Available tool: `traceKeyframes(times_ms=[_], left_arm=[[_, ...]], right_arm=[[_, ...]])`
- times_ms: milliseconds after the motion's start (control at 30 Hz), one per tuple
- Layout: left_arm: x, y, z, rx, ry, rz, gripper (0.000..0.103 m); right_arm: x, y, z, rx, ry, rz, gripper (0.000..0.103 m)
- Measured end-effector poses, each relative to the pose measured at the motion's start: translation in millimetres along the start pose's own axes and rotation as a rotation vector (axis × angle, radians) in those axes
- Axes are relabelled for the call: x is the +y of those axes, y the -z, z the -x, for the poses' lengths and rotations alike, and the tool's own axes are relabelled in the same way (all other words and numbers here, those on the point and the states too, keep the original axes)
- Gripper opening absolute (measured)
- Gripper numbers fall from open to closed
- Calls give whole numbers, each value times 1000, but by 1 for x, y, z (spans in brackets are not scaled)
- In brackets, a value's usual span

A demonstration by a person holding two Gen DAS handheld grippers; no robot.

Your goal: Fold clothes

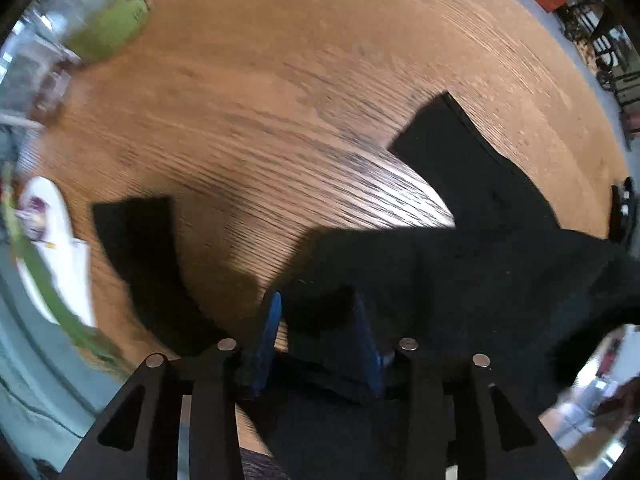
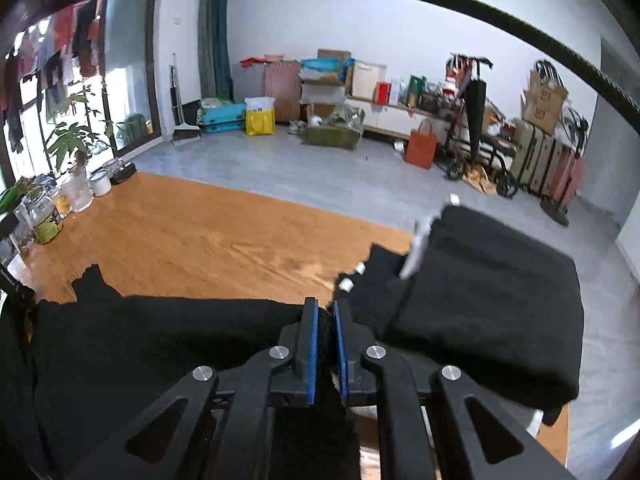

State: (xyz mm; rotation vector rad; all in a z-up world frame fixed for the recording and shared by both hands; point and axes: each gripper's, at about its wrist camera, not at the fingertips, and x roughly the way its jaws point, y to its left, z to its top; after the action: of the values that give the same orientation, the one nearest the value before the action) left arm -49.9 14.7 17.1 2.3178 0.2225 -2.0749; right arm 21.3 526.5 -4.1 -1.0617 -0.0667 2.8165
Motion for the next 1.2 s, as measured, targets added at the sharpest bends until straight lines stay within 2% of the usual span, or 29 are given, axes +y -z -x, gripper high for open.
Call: traceKeyframes(times_ms=[67, 167, 200, 233, 267, 367, 433, 500, 633, 700, 800, 833, 900, 933, 1000, 1067, 1133, 1200], left_arm=[[0, -3, -2, -17, 8, 9, 51], [0, -4, -11, -11, 11, 11, 49], [0, -3, -11, -24, -6, 25, 40], [1, -1, -12, -36, -20, 40, 13], [2, 1, -10, -41, -5, 53, 7], [1, 5, 8, -89, 29, 54, 5], [2, 5, 34, -134, 95, 49, 5], [7, 4, 77, -219, 187, 47, 5], [14, 7, 165, -425, 331, 17, 5], [6, 7, 194, -501, 320, -9, 5], [-5, 3, 210, -626, 271, -59, 5], [-8, 2, 209, -646, 273, -71, 5], [-8, -11, 190, -649, 271, -74, 5], [-8, -13, 186, -649, 253, -71, 5], [-6, -18, 173, -658, 216, -57, 5], [8, -23, 147, -652, 218, -29, 5], [18, -28, 138, -644, 212, -16, 5], [21, -32, 133, -637, 193, -2, 5]], right_arm=[[-3, 3, 1, 14, -1, 0, 9], [-1, 7, 1, 23, 0, 17, 9], [0, 8, 1, 23, 2, 21, 9], [1, 8, 3, 23, 3, 22, 9], [1, 7, 4, 21, 1, 21, 9], [1, 1, 9, 7, -16, 15, 9], [-2, -11, 12, -10, -28, -15, 9], [-2, -32, 24, -63, -5, -6, 2], [-2, -80, 50, -174, 29, 20, 1], [9, -101, 51, -190, 61, 66, 1], [36, -103, 24, -80, -12, 136, 2], [47, -94, 10, -29, -53, 158, 3], [68, -69, -16, 55, -103, 207, 25], [76, -54, -31, 97, -121, 233, 41], [84, -25, -61, 201, -179, 290, 42], [83, -2, -90, 291, -172, 297, 45], [73, 7, -107, 298, -156, 278, 48], [61, 10, -121, 314, -187, 242, 64]])
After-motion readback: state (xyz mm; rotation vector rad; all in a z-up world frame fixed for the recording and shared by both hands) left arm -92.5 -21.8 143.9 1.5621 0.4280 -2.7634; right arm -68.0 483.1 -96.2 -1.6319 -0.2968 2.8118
